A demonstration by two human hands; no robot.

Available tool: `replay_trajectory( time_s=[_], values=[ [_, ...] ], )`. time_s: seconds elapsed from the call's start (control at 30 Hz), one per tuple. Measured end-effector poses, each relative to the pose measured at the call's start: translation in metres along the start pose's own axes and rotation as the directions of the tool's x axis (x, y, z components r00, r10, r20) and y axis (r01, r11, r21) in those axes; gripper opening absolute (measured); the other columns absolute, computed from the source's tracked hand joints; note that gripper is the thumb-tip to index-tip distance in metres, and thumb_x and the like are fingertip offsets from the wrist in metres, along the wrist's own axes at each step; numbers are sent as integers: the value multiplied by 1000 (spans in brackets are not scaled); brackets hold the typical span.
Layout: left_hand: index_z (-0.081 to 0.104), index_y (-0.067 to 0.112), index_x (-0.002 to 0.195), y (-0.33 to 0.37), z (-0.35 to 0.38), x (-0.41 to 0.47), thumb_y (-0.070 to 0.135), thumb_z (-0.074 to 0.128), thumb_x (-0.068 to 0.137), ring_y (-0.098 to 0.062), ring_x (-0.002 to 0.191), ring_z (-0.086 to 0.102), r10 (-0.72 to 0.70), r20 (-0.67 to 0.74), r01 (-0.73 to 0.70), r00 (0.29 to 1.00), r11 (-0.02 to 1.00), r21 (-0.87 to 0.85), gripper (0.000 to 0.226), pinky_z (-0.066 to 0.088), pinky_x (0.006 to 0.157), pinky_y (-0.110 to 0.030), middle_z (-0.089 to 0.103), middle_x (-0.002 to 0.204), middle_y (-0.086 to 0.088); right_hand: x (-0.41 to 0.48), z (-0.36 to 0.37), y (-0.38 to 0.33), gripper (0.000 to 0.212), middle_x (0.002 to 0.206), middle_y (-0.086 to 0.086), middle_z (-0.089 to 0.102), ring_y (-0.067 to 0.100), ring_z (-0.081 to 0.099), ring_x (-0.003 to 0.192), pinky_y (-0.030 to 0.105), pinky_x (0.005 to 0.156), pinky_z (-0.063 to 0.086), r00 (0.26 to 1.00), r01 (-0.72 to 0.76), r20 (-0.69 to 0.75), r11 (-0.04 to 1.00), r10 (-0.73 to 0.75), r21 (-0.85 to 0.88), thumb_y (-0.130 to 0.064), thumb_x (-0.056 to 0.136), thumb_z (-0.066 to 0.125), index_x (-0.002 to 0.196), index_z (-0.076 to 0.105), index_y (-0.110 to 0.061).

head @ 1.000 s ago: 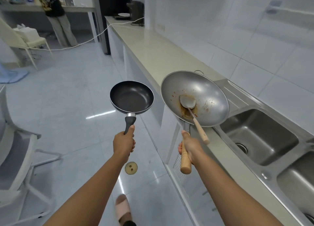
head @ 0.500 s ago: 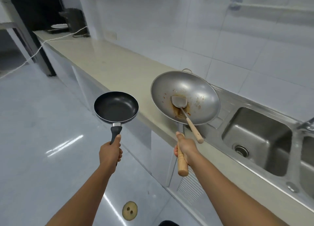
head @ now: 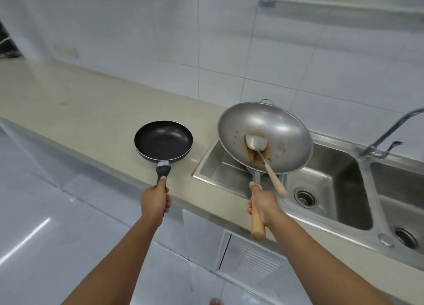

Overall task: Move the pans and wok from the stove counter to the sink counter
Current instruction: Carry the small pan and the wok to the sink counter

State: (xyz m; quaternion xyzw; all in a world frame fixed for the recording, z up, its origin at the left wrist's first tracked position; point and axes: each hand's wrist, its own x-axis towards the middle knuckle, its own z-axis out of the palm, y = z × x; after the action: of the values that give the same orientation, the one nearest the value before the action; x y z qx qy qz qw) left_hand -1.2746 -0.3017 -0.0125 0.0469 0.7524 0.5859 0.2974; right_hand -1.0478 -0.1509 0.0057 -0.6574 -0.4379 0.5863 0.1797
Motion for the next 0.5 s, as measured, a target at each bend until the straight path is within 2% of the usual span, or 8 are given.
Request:
replay_trajectory(
  time_s=[0.1,0.27,0.5],
  values=[
    [58,7,74,8,13,22,44,47,98,-20,46,46,-33,44,33,998,999,-5,45,39,47,-27,53,54,-8,10,0,-2,43,53,5,55,15,48,35,20,39,43,997,-37,-64,999,39,23,-48,94,54,103,61,-7],
    [58,5,73,23,26,58,40,43,99,-21,44,45,-71,127,68,989,997,33,47,38,45,-28,53,54,-9,12,12,-4,44,57,7,58,16,51,38,16,32,40,987,-61,-146,996,69,61,-47,94,55,108,61,-5],
    [58,6,68,40,35,108,40,43,99,-22,45,46,-98,267,57,959,986,155,48,38,45,-27,54,55,-9,6,49,-15,42,65,8,57,17,51,47,23,42,45,976,-84,-189,988,108,128,-45,96,55,104,61,-4]
  ],
)
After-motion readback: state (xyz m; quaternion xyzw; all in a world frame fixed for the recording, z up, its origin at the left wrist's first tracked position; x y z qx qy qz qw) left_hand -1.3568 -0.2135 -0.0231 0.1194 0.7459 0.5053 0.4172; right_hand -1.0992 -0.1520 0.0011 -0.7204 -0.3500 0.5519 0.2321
